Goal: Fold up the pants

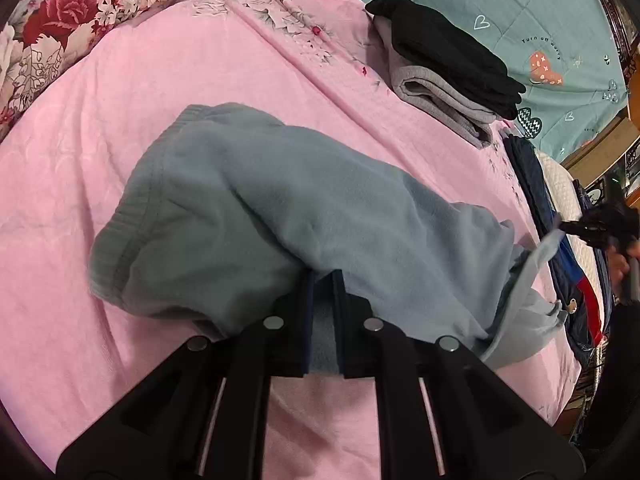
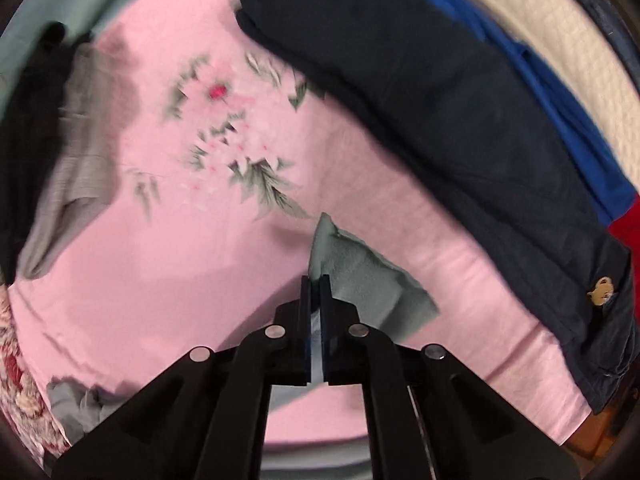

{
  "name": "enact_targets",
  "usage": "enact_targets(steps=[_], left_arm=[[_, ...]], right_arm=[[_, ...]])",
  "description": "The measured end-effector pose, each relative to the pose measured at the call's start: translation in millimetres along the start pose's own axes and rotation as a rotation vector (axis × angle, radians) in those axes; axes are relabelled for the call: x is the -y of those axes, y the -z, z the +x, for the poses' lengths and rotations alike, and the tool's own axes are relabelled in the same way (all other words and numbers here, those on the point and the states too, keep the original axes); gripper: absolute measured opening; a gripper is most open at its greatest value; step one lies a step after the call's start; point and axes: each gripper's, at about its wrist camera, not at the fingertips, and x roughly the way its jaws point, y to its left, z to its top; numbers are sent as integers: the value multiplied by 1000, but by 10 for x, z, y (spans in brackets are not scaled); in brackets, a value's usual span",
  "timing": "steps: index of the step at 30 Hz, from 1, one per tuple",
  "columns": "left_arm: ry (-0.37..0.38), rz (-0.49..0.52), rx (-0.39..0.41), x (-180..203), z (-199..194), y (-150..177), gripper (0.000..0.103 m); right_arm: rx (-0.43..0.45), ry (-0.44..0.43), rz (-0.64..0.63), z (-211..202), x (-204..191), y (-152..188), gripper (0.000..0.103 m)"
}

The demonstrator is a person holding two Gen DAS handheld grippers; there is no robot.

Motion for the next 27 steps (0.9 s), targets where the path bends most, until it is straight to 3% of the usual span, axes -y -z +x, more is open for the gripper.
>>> enact_targets(steps=[4, 8, 12, 16, 17, 20, 21, 27], left_arm=[[-7, 16, -4, 24, -4, -1, 10], [-22, 57, -13, 58, -8, 1, 10], [-40, 85, -21, 83, 0, -6, 10], [-75, 108, -19, 135, 10, 4, 10], [-85, 114, -16, 151, 10, 11, 10], [-91, 102, -10, 150, 9, 16, 10], [-87, 93, -9, 139, 8, 13, 10], [-63, 64, -13, 92, -5, 10, 10]], right_arm=[[99, -106, 5, -669, 442, 429, 3], [135, -152, 38, -835, 989, 711, 3], [71, -203, 91, -370, 1389, 1175, 3], [-22, -262, 104, 77, 1557, 1411, 5], [-26, -283, 107, 61, 1609, 1439, 7], [53, -290, 95, -208, 1741, 1469, 29], [77, -281, 90, -254, 1744, 1429, 33], [32, -281, 30, -112, 1723, 1187, 35]])
